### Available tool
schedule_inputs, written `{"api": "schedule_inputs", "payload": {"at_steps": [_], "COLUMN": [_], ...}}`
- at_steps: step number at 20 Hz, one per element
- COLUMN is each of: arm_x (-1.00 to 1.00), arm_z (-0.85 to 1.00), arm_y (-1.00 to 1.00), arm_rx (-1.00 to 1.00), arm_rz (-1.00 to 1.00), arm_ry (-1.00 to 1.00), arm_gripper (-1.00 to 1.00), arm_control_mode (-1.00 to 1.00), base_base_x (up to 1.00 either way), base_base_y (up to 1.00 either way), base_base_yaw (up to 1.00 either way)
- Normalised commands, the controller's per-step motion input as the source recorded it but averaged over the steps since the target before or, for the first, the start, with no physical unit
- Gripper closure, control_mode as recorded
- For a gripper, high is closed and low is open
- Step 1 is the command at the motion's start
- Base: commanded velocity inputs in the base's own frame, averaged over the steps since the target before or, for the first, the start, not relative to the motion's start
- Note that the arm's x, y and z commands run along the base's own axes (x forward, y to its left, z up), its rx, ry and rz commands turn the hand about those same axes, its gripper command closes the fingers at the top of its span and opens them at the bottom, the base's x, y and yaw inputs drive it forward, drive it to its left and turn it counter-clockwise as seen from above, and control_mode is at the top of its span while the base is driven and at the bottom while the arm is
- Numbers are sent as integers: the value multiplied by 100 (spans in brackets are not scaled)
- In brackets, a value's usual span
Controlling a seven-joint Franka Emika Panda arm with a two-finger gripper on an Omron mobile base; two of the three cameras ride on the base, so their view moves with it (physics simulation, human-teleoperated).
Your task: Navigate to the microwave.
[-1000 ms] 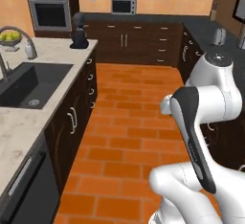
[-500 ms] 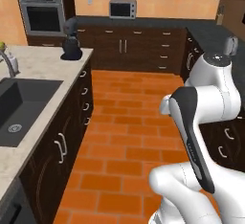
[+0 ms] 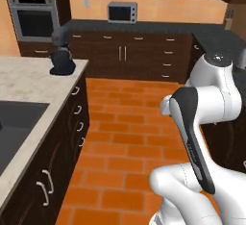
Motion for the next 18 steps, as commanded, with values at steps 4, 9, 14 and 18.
{"api": "schedule_inputs", "payload": {"at_steps": [4, 9, 14, 18], "arm_x": [0, 0, 0, 0], "arm_z": [0, 0, 0, 0], "arm_y": [0, 0, 0, 0], "arm_rx": [0, 0, 0, 0], "arm_rz": [0, 0, 0, 0], "arm_ry": [0, 0, 0, 0], "arm_gripper": [-100, -100, -100, -100], "arm_control_mode": [100, 100, 100, 100], "base_base_x": [100, 100, 100, 100], "base_base_y": [-1, -1, 0, 0], "base_base_yaw": [0, 0, 0, -11]}}
